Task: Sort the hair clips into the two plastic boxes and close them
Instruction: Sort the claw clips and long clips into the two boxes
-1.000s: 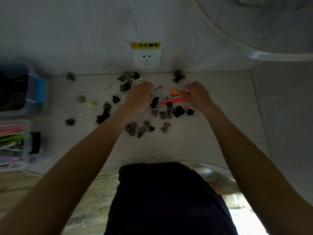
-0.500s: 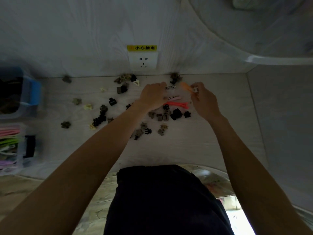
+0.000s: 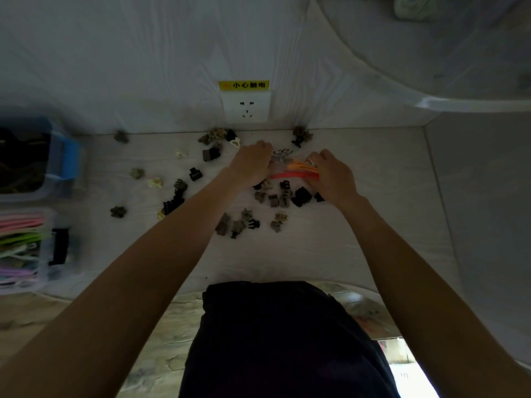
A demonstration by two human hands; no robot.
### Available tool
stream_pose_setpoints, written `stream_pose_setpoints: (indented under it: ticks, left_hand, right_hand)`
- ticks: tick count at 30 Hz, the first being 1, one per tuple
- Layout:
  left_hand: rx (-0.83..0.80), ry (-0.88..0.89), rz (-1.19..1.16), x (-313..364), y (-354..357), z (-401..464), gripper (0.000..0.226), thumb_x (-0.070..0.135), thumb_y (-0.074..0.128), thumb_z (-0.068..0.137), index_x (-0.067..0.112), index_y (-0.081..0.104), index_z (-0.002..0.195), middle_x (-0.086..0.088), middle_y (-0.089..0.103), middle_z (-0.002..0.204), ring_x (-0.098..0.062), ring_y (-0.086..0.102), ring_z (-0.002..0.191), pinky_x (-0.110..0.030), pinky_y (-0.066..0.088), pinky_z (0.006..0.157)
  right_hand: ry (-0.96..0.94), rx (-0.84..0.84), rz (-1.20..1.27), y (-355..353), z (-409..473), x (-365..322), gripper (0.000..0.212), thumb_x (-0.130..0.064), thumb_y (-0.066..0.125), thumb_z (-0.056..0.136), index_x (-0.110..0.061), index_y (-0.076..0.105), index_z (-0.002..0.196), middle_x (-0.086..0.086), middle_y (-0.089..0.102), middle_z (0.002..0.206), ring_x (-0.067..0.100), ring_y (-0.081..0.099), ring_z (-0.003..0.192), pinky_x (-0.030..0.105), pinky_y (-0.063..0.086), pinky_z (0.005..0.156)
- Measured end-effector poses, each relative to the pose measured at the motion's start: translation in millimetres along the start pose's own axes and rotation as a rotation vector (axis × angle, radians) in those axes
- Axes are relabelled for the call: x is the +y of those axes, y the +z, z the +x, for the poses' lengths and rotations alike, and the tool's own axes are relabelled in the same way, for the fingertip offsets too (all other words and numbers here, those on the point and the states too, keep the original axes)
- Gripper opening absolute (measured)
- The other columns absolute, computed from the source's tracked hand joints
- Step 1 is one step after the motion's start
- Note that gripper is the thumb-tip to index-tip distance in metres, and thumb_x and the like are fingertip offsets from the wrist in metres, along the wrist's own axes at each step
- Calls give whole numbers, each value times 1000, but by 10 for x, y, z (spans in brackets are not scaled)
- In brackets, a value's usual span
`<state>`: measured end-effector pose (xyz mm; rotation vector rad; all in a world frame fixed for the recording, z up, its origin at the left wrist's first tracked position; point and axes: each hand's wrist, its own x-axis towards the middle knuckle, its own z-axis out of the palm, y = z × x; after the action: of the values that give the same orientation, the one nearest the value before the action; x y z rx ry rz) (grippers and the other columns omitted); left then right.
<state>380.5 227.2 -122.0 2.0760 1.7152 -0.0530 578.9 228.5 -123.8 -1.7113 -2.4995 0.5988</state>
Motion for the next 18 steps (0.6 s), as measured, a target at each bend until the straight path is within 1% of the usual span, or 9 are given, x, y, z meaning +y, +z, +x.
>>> stream_pose_setpoints:
  ticks: [2,4,5,7,9,10,12,15,18]
  left_hand:
    - [27,-13,-47,-28,-12,-64,30,19,37,98,-3,41,118,-22,49,114,-35,54,96,-39,37,71]
    - [36,-40,-130,-56,-42,-129,27,16,34,99,-4,39,117,-22,52,107,-33,54,86,-35,33,63]
    - [41,-57,-170,-69,-61,-158,26,16,33,99,-4,38,115,-22,53,101,-32,53,80,-34,31,61]
    - [67,-90,-237,-104,-96,-218,27,19,32,100,-3,38,113,-21,55,84,-31,53,68,-33,32,55]
    - [95,-114,-278,-144,-131,-294,26,22,32,100,-1,41,108,-12,53,69,-27,48,54,-32,30,46]
    - [105,-124,-290,-167,-144,-347,26,23,32,100,0,42,107,-6,49,64,-22,44,50,-32,29,44]
    - [123,-143,-304,-208,-171,-469,26,23,32,100,0,43,107,1,42,60,-16,39,48,-31,28,44]
    - [167,-186,-316,-293,-174,-694,31,24,32,101,0,42,116,1,39,58,-18,39,49,-33,30,47]
    - [209,-229,-378,-373,-127,-896,33,25,32,101,-1,43,119,2,39,58,-16,37,48,-31,27,44]
  right_hand:
    - [-13,-11,-26,-2,16,21,40,-31,64,85,-7,54,115,17,54,108,34,57,85,30,34,62]
    - [-25,-36,-50,-8,25,25,42,-31,65,84,-6,53,115,17,54,108,35,58,86,34,40,63]
    - [-27,-42,-54,-12,32,19,42,-32,65,84,-6,52,115,17,55,108,35,58,86,36,42,64]
    - [-32,-48,-40,-20,41,-10,46,-35,66,82,-7,49,115,15,57,107,33,59,85,34,43,62]
    - [-41,-63,-27,-23,63,-49,52,-40,65,82,-13,47,123,13,57,110,31,59,89,33,45,65]
    - [-44,-71,-24,-23,78,-75,54,-42,63,83,-17,46,127,12,56,112,30,59,92,33,46,68]
    - [-37,-57,-36,-11,105,-122,49,-41,59,87,-17,47,128,13,54,116,31,57,95,32,43,69]
    - [-41,24,-74,23,138,-201,39,-35,54,91,-11,53,121,14,53,122,32,57,97,32,40,66]
    - [-26,50,-79,21,150,-245,37,-36,52,92,-11,54,119,14,55,118,32,58,96,32,38,64]
